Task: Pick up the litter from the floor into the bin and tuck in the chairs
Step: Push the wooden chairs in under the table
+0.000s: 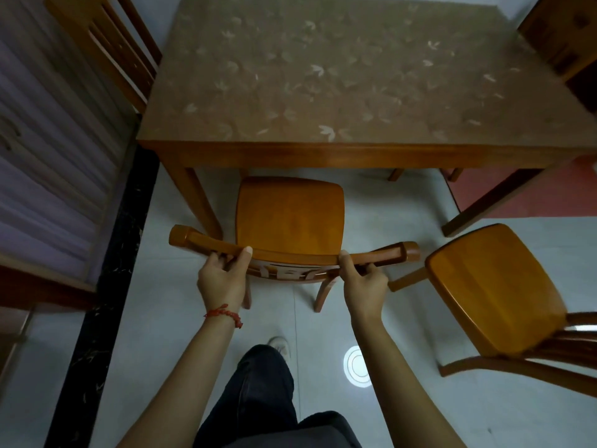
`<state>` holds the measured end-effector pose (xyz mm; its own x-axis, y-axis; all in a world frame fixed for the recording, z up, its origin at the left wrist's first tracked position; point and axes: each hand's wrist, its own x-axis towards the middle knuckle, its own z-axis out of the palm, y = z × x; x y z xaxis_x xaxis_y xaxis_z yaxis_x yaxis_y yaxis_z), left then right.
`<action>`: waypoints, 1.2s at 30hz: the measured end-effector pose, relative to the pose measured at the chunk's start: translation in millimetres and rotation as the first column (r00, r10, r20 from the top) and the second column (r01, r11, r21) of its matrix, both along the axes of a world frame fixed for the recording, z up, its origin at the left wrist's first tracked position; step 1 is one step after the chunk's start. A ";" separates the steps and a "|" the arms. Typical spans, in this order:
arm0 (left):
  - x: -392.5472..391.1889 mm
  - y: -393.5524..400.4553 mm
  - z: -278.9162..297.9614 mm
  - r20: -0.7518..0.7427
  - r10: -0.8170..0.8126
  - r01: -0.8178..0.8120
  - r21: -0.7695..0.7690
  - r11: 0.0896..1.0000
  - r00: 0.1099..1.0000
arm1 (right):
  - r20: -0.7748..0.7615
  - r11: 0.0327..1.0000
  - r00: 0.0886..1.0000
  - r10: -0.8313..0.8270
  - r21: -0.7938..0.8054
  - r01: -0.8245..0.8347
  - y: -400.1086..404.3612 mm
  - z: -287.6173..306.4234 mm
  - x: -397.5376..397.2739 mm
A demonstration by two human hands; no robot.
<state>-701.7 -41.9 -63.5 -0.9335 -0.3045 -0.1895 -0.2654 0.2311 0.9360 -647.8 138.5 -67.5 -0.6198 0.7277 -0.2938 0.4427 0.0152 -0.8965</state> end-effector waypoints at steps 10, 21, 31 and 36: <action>-88.5 30.0 1.5 0.022 0.003 -0.003 0.016 1.000 1.000 | 0.005 1.000 1.000 0.010 0.022 -0.011 30.5 8.8 -89.1; -159.4 56.0 -0.9 0.034 0.030 -0.030 0.018 0.999 0.999 | -0.012 0.999 0.999 0.033 0.008 -0.033 58.0 0.2 -162.4; -207.9 85.2 0.5 0.032 0.068 -0.069 0.033 0.997 0.997 | -0.007 0.998 0.998 0.059 0.024 -0.059 88.7 1.2 -217.9; -228.5 93.8 0.9 0.017 0.085 -0.086 0.076 0.993 0.996 | -0.017 0.998 0.998 0.058 0.020 -0.058 96.6 1.1 -240.2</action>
<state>-930.2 51.8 -62.6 -0.9018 -0.3669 -0.2285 -0.2944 0.1344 0.9462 -888.0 235.2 -66.3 -0.6662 0.6958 -0.2685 0.4250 0.0584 -0.9033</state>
